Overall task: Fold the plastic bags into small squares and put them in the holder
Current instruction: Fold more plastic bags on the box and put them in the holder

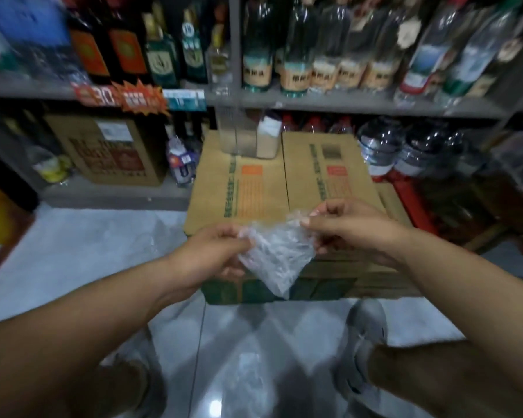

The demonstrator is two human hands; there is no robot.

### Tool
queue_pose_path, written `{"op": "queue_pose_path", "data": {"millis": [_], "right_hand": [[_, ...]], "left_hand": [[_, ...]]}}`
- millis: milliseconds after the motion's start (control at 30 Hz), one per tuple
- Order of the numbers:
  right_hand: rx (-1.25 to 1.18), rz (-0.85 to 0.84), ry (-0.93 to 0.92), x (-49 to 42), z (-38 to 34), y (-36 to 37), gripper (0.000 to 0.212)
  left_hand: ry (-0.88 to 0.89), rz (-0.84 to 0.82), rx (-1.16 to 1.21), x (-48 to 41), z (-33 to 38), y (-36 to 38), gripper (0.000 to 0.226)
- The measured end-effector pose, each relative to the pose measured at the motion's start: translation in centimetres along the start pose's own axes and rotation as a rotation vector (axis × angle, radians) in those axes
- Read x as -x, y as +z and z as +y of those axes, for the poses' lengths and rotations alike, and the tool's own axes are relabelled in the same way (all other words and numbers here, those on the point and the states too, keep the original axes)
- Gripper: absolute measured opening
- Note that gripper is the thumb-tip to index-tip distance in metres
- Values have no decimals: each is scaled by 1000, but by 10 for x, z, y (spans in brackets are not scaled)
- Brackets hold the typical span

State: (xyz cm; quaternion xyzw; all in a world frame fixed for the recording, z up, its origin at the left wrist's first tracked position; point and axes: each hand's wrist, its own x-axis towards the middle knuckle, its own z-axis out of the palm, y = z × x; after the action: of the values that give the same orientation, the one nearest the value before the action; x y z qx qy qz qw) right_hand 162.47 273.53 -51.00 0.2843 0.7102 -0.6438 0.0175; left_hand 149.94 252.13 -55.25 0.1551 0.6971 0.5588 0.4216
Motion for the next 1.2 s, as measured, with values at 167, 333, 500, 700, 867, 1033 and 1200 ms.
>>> {"op": "queue_pose_path", "data": {"millis": [167, 333, 500, 700, 867, 1033, 1200], "right_hand": [[-223, 143, -75, -22, -35, -5, 22], [-376, 262, -119, -53, -44, 4, 24], [-354, 235, -62, -75, -49, 16, 26], [475, 554, -419, -79, -53, 2, 59], [604, 143, -493, -78, -51, 15, 51], [296, 150, -405, -86, -45, 16, 13], [129, 188, -400, -85, -46, 13, 9]], "left_hand": [[140, 78, 378, -6, 53, -9, 47], [185, 142, 288, -36, 64, -9, 111], [331, 152, 70, -58, 67, -8, 34], [377, 146, -88, -71, 74, -14, 6], [352, -4, -50, -75, 81, -13, 19], [294, 72, 75, -81, 85, -11, 37], [280, -66, 192, -73, 82, -12, 64]]}}
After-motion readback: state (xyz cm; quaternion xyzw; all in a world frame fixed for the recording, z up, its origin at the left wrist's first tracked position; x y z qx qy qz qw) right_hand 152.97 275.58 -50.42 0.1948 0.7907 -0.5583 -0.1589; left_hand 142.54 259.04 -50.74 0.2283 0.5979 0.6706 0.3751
